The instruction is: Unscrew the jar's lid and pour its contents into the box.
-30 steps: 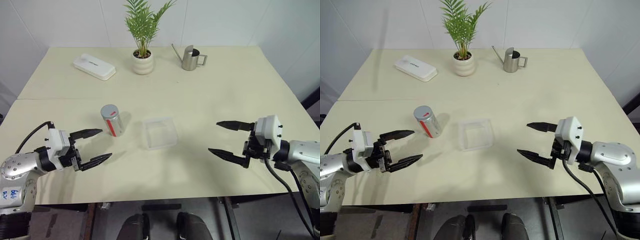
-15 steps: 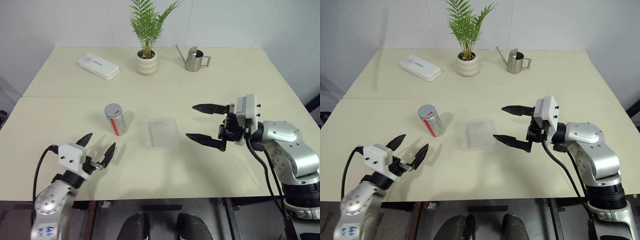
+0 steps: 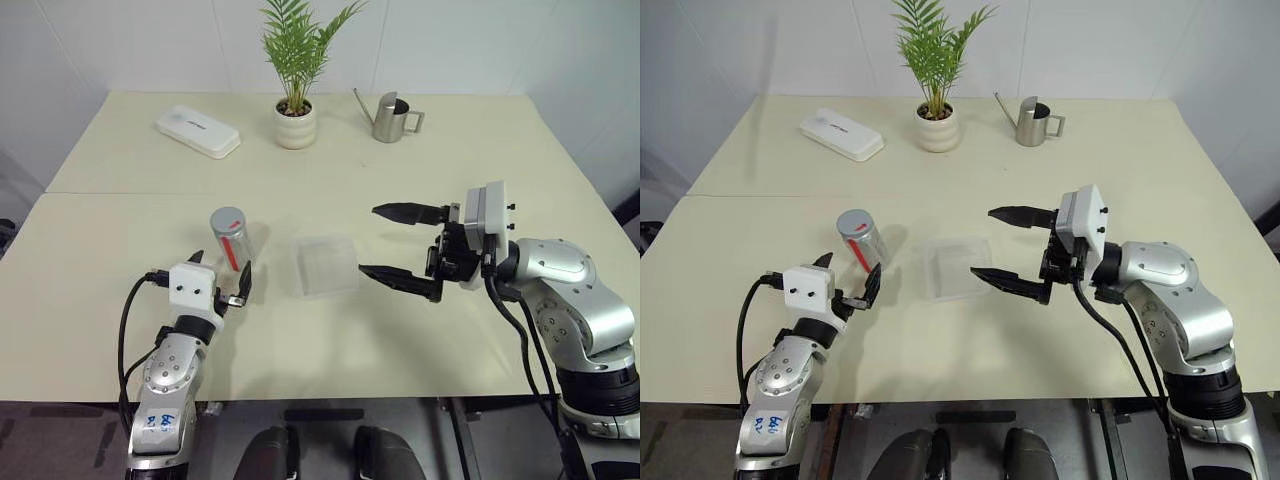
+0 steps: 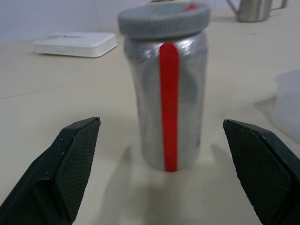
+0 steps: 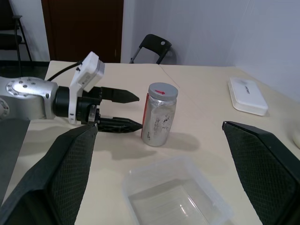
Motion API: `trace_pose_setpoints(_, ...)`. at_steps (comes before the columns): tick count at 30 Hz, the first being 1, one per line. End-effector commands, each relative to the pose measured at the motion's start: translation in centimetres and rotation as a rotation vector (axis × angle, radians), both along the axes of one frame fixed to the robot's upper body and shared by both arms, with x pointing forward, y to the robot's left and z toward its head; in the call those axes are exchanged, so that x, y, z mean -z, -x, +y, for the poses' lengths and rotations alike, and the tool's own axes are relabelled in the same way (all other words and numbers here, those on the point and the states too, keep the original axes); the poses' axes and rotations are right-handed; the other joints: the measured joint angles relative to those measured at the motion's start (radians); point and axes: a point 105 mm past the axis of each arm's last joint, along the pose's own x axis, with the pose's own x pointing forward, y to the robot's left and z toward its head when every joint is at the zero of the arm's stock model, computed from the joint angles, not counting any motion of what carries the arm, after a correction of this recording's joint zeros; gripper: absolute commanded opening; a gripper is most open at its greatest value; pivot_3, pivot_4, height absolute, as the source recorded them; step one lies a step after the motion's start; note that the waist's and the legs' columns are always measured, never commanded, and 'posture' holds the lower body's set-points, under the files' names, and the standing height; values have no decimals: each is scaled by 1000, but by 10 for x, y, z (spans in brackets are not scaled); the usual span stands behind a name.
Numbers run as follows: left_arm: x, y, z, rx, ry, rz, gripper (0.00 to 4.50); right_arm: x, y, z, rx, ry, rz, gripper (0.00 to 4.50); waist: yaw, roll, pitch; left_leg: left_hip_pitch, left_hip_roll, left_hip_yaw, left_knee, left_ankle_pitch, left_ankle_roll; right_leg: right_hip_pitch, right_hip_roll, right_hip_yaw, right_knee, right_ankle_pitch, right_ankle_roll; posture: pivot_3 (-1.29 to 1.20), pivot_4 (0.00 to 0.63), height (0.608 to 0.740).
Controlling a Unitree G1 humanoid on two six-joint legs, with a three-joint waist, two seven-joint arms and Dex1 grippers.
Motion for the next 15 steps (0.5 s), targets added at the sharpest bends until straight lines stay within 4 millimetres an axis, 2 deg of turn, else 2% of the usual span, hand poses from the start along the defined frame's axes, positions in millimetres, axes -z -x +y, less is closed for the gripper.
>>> trace_pose_setpoints(1,-12,-7,-9,25,2,-68,4471,-9,8,4,-22,-17,-38,4500,3,0,0,0,0,0,0,0,0,0,0,0,-1,0,0,0,150,740)
trace_pose_setpoints(5,-16,-22,-16,42,12,-97,4471,-10,9,7,-19,-24,-42,4500,3,0,0,-1,0,-1,2,-2,-4,0,-1,0,-1,0,0,0,150,740)
trace_pose_setpoints(9,-24,-33,-22,54,4,-130,4471,-11,11,10,-23,-31,-43,4500,0,0,0,0,0,0,1,0,0,0,0,-3,2,0,0,0,150,740)
trace_pose_setpoints(15,-37,-47,-26,-4,-10,-165,4471,-9,11,12,-45,-20,-22,4500,3,0,0,-1,-1,-1,2,1,2,0,0,-7,2,0,0,0,150,740)
